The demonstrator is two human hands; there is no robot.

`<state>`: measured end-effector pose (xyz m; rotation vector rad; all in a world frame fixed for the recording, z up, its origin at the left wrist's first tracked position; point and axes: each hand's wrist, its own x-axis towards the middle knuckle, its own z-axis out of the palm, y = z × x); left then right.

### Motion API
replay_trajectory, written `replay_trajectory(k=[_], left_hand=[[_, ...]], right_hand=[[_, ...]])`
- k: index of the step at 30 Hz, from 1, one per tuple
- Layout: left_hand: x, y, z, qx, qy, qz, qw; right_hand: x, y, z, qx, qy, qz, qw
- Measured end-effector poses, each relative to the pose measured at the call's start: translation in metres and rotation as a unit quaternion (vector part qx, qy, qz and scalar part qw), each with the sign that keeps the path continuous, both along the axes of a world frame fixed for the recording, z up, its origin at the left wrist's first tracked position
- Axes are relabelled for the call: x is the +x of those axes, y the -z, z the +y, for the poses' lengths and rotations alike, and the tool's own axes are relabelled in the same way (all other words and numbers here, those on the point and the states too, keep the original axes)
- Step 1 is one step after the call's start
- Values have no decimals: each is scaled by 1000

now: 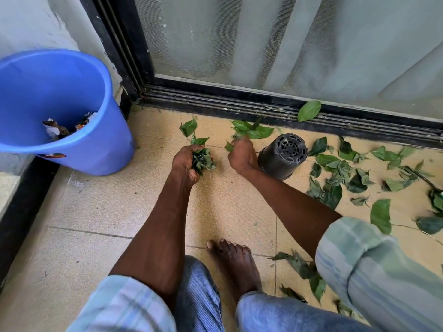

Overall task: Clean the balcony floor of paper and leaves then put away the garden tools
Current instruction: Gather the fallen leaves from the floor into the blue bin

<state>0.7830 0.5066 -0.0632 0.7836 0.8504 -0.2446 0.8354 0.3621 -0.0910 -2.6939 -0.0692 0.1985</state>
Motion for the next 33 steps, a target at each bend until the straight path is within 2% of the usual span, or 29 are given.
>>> replay_trajectory(k=[4, 9, 11, 13, 15, 17, 20, 22, 24, 29, 31, 33], left_hand=[[4, 1, 0, 3, 5, -1, 1000], [8, 7, -4, -5, 4, -7, 1000], [9, 8, -4, -4, 3, -7, 1000], [10, 8, -2, 0, 4, -8, 1000], [10, 8, 0, 0, 5, -9, 1000], [9, 10, 3, -3, 5, -8, 1000], [7, 15, 8, -5, 1, -7, 1000], [6, 16, 11, -5, 1, -5, 1000], [5, 18, 13, -5, 2, -6, 1000], [1, 13, 16, 1, 0, -12, 1000], [-2, 9, 19, 3, -8, -13, 1000], [-5, 4, 24, 8, -19, -14, 1000]], right_hand=[[13, 3, -6, -32, -11, 26, 999], [-17, 3, -8, -33, -178, -9, 984], [-16, 3, -7, 0, -141, -7, 990], [-2, 1, -3, 30, -40, 12, 999], [19, -6, -3, -11, 26, -4, 1000], [41, -12, -7, -85, 29, -29, 996], [65, -12, -13, -142, -10, 79, 987], [67, -6, -13, -114, -8, 131, 985], [55, 0, -12, -68, -2, 101, 993], [0, 8, -7, -90, -94, -69, 989], [-7, 7, -8, -101, -129, -88, 982], [-9, 3, -5, -59, -96, -61, 992]])
